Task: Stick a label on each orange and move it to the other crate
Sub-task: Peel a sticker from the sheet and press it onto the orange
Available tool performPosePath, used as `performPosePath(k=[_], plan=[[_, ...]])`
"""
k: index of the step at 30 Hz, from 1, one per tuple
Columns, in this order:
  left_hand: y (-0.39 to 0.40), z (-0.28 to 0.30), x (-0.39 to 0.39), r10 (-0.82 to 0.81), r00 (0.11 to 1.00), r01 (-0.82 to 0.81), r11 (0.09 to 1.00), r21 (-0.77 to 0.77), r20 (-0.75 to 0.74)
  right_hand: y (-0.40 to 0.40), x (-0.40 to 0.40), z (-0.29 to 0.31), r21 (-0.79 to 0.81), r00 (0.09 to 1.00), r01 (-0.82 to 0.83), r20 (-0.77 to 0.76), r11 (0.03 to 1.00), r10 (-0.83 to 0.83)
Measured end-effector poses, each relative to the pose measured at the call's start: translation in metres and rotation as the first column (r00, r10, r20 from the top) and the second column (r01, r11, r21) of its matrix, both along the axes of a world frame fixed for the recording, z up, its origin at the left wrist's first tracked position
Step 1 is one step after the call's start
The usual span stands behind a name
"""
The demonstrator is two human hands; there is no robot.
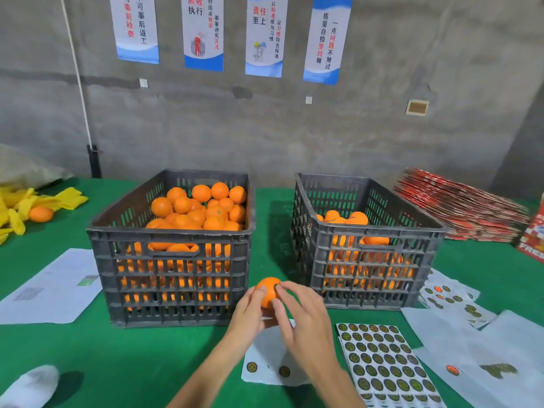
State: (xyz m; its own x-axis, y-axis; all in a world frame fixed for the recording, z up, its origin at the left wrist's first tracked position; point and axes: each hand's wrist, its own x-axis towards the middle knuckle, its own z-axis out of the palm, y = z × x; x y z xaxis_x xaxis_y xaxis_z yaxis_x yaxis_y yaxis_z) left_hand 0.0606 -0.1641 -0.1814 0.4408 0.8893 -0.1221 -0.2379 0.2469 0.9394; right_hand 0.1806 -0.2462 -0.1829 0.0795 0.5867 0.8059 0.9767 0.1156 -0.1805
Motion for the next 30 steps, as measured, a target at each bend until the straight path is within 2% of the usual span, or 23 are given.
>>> performPosePath(k=[5, 10, 16, 19, 24, 25, 27, 28, 30], plan=[[0.007, 0.045, 0.014, 0.013, 0.979, 0.021, 0.986, 0.163, -0.203, 0.003, 0.003, 0.022, -0.081, 0.992, 0.07, 0.107, 0.994, -0.061], [0.016, 0.093, 0.033, 0.04, 0.946, 0.087, 0.924, 0.372, -0.321, 0.021, 0.015, 0.067, -0.075, 0.997, 0.07, -0.027, 0.995, -0.072], [0.051, 0.14, 0.04, -0.019, 0.968, 0.144, 0.857, 0.495, -0.249, 0.044, 0.07, 0.119, -0.047, 0.987, 0.031, -0.156, 0.998, -0.038], [0.074, 0.153, 0.037, -0.021, 0.994, 0.064, 0.904, 0.422, -0.107, 0.058, 0.103, 0.133, -0.038, 0.98, 0.144, -0.133, 0.989, -0.148], [0.1, 0.17, 0.026, -0.171, 0.979, 0.2, 0.888, 0.415, -0.107, 0.077, 0.134, 0.133, -0.131, 0.964, 0.194, -0.16, 0.972, -0.214], [0.107, 0.176, 0.021, -0.142, 0.983, 0.177, 0.888, 0.424, -0.113, 0.081, 0.137, 0.133, -0.132, 0.96, 0.191, -0.183, 0.973, -0.213], [0.13, 0.18, 0.004, 0.043, 0.977, 0.073, 0.85, 0.522, -0.208, 0.088, 0.138, 0.135, -0.126, 0.949, 0.195, -0.228, 0.973, -0.22], [0.145, 0.179, -0.009, 0.185, 0.937, 0.04, 0.783, 0.621, -0.295, 0.091, 0.137, 0.135, -0.117, 0.947, 0.196, -0.236, 0.974, -0.219], [0.177, 0.175, -0.039, 0.435, 0.75, 0.14, 0.633, 0.762, -0.499, 0.096, 0.133, 0.136, -0.08, 0.95, 0.181, -0.244, 0.98, -0.195]])
